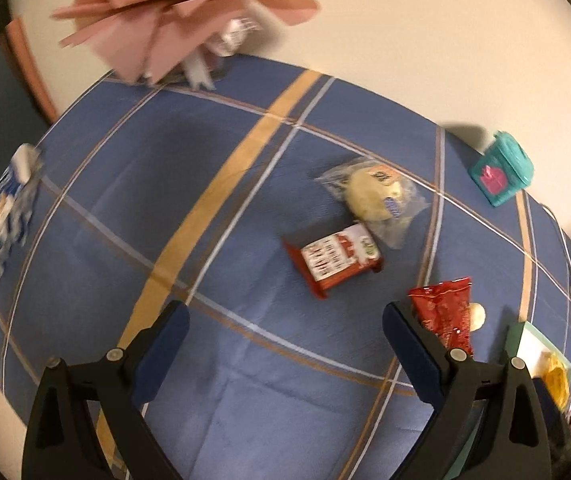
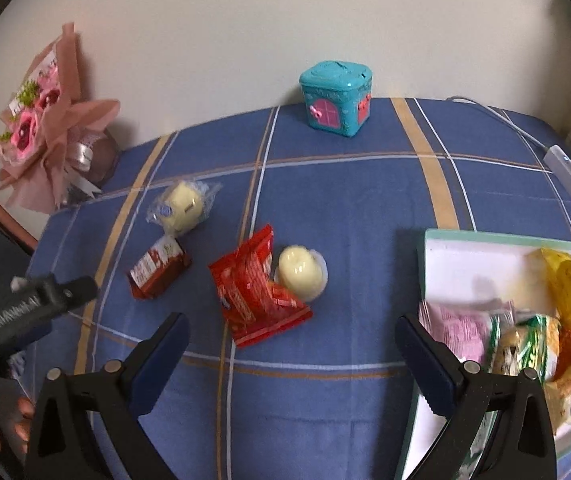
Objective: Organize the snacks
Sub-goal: 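Move right tool to red Rolls packet while left tool approaches milk biscuit box, then close right tool on red Rolls packet while left tool grasps milk biscuit box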
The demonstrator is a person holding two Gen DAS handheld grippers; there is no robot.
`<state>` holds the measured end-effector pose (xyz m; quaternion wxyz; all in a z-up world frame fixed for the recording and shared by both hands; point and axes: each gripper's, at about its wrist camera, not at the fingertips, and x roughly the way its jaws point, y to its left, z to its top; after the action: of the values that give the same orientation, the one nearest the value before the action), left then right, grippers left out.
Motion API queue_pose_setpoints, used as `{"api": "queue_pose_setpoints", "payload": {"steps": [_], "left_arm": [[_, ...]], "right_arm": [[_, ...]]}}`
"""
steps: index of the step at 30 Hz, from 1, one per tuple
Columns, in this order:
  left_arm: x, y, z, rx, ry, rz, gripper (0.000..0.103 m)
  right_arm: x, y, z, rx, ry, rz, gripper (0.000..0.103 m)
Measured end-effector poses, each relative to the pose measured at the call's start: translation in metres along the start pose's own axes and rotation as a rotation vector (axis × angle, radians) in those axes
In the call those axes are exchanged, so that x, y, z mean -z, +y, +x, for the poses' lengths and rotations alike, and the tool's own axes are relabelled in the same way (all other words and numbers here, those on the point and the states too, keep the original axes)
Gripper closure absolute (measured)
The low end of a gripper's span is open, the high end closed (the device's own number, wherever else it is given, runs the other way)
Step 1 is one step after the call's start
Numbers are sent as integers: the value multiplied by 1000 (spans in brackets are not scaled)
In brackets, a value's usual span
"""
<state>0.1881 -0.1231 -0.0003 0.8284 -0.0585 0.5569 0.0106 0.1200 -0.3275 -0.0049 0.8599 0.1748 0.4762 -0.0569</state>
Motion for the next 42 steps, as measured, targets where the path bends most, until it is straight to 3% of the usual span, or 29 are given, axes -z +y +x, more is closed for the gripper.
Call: {"api": "queue_pose_setpoints", "payload": {"steps": [8, 16, 25, 34, 37, 38, 39, 42], "left_arm": [[-16, -18, 16, -20, -62, 119, 6], [-23, -33, 38, -25, -67, 198, 6], [-22, -51, 57, -16, -81, 295, 9], [-13, -60, 83, -14, -22, 352, 28], [-11, -62, 85, -42, -10, 370, 38], [-10, -62, 86, -49, -5, 374, 43], [-10, -62, 88, -58, 7, 372, 55], [-10, -58, 87, -49, 23, 342, 61]], "right_arm": [[-21, -7, 0, -27, -40, 31, 0], [-17, 23, 28, 1, -1, -97, 0], [-2, 46, 58, 25, 58, -197, 8], [2, 47, 82, 66, 107, -210, 23], [3, 47, 86, 75, 115, -210, 36], [4, 46, 86, 73, 117, -208, 36], [4, 46, 86, 71, 118, -205, 37], [4, 45, 83, 72, 113, -200, 38]]}}
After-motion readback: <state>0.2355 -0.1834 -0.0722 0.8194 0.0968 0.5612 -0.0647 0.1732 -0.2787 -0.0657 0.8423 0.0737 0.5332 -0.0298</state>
